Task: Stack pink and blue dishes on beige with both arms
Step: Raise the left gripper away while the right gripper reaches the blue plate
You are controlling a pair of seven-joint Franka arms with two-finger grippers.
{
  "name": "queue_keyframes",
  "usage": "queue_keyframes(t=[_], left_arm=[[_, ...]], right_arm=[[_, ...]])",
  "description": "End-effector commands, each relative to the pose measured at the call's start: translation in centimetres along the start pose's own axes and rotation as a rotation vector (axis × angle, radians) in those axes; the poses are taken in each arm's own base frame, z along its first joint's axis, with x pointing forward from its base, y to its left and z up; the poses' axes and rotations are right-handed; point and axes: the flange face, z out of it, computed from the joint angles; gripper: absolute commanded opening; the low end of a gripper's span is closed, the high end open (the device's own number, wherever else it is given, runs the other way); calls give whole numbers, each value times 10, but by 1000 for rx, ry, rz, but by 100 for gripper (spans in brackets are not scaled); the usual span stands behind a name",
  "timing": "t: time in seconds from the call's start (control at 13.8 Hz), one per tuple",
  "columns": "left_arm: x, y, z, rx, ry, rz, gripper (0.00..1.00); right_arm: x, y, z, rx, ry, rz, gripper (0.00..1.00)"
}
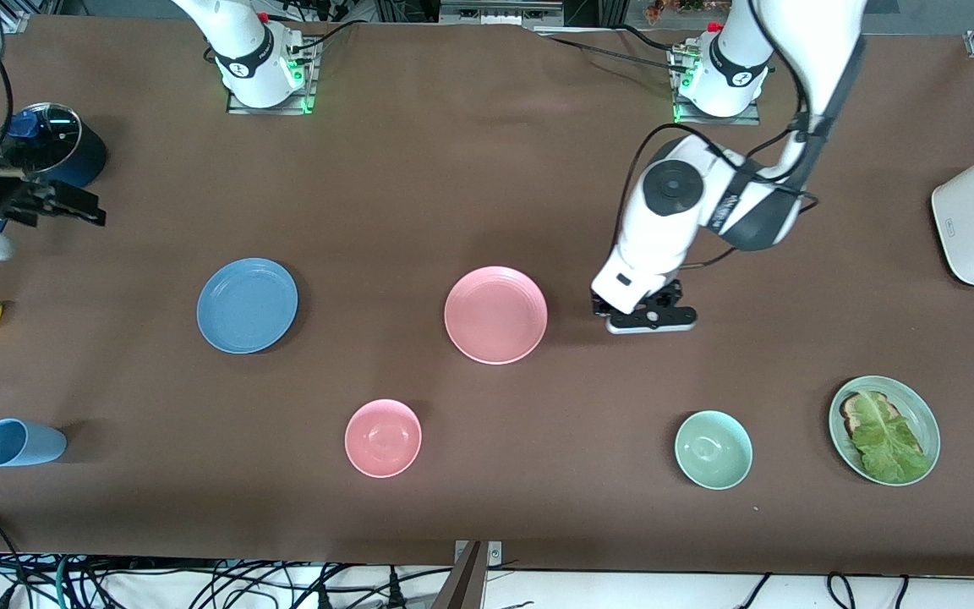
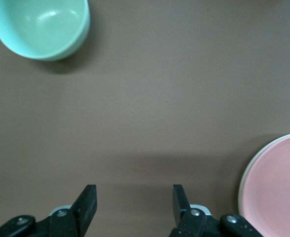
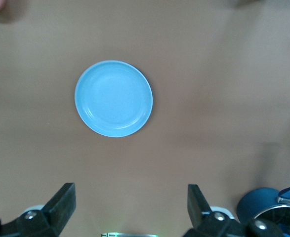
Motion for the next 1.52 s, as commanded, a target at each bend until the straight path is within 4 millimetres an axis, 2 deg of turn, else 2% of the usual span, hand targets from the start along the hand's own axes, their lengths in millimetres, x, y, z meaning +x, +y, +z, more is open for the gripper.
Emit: queue_keyframes(t=[0.0, 0.15, 0.29, 0.51, 0.58, 0.65, 0.73, 0.87, 1.16, 1.31, 1.38, 1.45], left_arm=[[11, -48, -33, 2, -28, 68, 70], [17, -81, -51, 25, -42, 82, 70], [18, -114, -73, 34, -67, 81, 70], [24, -181, -101, 19, -88, 131, 70], [24, -198, -107, 15, -89, 133, 71], [23, -208, -114, 18, -92, 132, 71], [22, -218, -118, 23, -93, 127, 71], [20, -237, -129, 28, -99, 134, 72], [10, -269, -156, 34, -110, 112, 75], [6, -270, -166, 36, -110, 110, 77], [6, -270, -166, 35, -110, 110, 81], [10, -270, -173, 35, -100, 106, 89]], right_arm=[[23, 6, 54, 1, -82, 6, 100], [34, 15, 88, 1, -50, 32, 100], [42, 26, 139, -3, 14, 49, 100], [37, 30, 206, -9, 92, 59, 100], [33, 37, 231, -5, 102, 75, 99], [32, 41, 247, 24, 116, 109, 98], [32, 42, 261, 61, 106, 139, 92], [33, 50, 284, 86, 76, 165, 90], [38, 50, 315, 81, 59, 147, 80], [43, 51, 318, 73, 96, 149, 77], [43, 50, 322, 74, 95, 149, 75], [44, 49, 329, 74, 84, 148, 67]])
